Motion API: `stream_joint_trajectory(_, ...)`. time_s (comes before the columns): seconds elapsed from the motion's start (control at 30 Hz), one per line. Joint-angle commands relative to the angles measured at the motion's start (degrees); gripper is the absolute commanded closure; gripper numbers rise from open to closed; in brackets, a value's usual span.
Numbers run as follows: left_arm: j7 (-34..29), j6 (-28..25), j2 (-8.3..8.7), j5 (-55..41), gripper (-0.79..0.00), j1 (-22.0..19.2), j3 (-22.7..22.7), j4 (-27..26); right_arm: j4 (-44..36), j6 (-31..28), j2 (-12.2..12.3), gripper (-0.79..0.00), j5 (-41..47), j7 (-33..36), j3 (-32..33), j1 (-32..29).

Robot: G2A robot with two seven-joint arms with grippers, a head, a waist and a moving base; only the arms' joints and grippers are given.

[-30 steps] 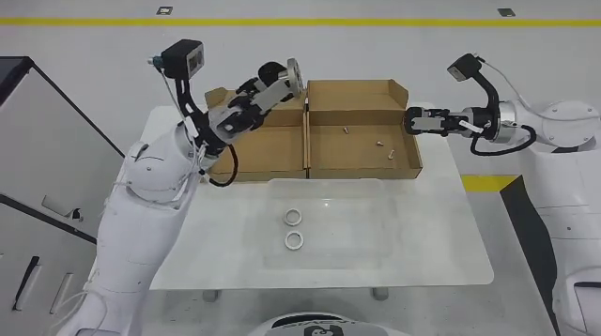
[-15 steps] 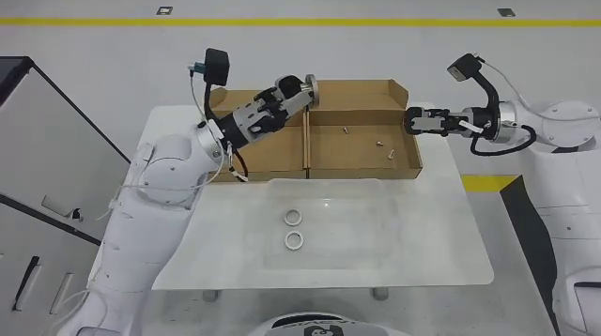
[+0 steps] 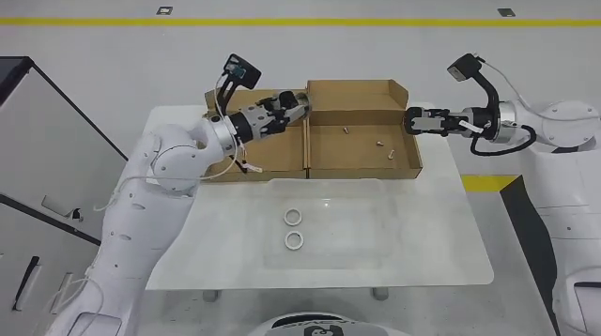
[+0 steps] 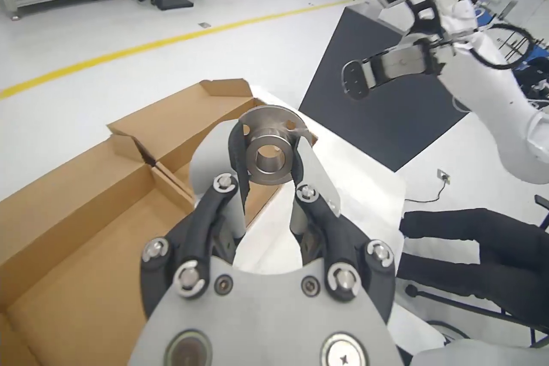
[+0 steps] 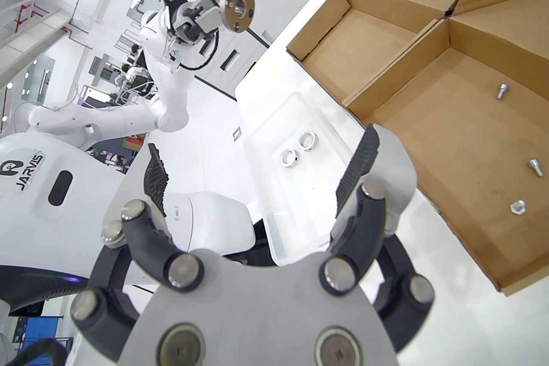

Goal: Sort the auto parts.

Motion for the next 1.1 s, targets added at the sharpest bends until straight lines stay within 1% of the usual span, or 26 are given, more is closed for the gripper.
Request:
stream_joint_trajectory(0.0, -1.2, 0.1, -0.06, 1.7, 0.0, -1.7, 1.1, 1.8, 0.0, 0.0, 0.0, -0.785, 0.0, 0.0, 0.0, 0.0)
stream_joint_trajectory(0.17, -4.1, 0.3, -0.39, 4.8, 0.0, -6.1, 4.3, 7.2, 0.0, 0.0, 0.0, -0.785, 0.0, 0.0, 0.0, 0.0)
stream_joint_trajectory(0.3, -6.4, 0.2, -0.88, 8.0, 0.0, -9.6, 7.9, 12.3, 0.0, 0.0, 0.0, -0.785, 0.0, 0.0, 0.0, 0.0)
stream_joint_trajectory(0.43, -6.8, 0.7, -1.68, 9.4, 0.0, -12.8, 11.5, 17.9, 0.0, 0.0, 0.0, -0.785, 0.0, 0.0, 0.0, 0.0)
stream_joint_trajectory(0.73, -5.4, 3.0, -4.13, 11.0, 0.0, -19.1, 18.6, 31.9, 0.0, 0.0, 0.0, -0.785, 0.0, 0.0, 0.0, 0.0)
stream_joint_trajectory(1.07, -4.6, 3.9, -7.58, 12.1, 0.0, -25.0, 25.7, 45.7, 0.0, 0.0, 0.0, -0.785, 0.0, 0.0, 0.0, 0.0)
